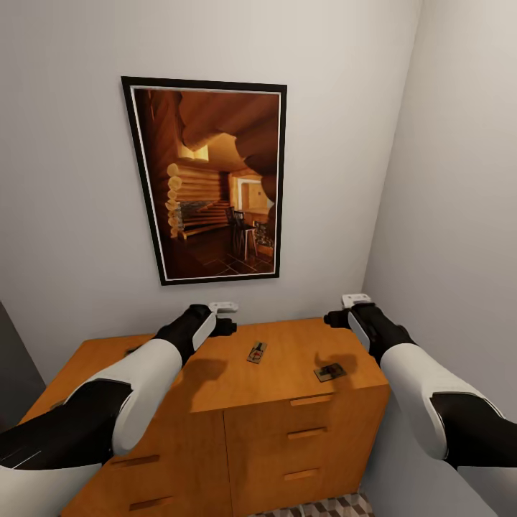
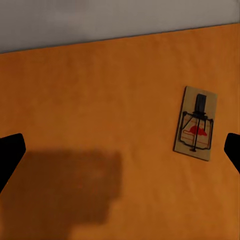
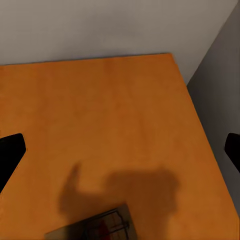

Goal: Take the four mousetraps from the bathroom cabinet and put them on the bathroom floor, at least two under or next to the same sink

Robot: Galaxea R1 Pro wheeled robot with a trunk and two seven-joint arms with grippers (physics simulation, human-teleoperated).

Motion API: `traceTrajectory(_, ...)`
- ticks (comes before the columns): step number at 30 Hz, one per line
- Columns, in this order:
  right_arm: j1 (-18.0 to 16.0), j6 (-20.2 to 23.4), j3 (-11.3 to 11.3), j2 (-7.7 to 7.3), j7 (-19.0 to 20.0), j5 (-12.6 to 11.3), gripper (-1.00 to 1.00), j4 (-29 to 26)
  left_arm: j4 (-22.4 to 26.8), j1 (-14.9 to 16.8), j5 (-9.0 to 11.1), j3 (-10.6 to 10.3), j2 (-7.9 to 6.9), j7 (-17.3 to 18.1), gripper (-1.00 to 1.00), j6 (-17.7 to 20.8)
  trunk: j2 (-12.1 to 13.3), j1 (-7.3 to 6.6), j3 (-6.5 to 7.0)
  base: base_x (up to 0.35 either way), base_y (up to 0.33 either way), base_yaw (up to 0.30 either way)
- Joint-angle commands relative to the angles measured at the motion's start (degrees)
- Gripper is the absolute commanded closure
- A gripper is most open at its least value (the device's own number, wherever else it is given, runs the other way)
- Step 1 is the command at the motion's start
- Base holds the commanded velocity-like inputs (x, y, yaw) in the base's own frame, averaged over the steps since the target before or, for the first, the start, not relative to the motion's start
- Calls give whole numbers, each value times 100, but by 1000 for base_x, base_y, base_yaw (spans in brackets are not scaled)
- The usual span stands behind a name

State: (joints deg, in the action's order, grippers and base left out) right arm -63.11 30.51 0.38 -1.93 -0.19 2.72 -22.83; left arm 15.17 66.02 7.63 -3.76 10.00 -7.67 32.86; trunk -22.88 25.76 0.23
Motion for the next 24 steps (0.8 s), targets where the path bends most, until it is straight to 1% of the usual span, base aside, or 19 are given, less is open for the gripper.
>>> traceTrajectory(1,1,31,4,-1,9,27,-100,-5,6,0,61,-37,0,-44,-100,20,-4,2,-3,0,0,0)
traceTrajectory(14,1,39,11,0,50,24,-100,39,1,-1,79,-27,0,-36,-100,2,-4,2,-3,0,0,0)
traceTrajectory(19,1,68,0,0,53,23,-100,210,-14,-2,80,-22,0,-34,-100,-7,-4,2,-3,0,0,0)
traceTrajectory(24,-17,334,-11,-6,59,31,-100,306,-108,-2,81,-26,0,-33,-100,-68,-4,2,-3,0,0,0)
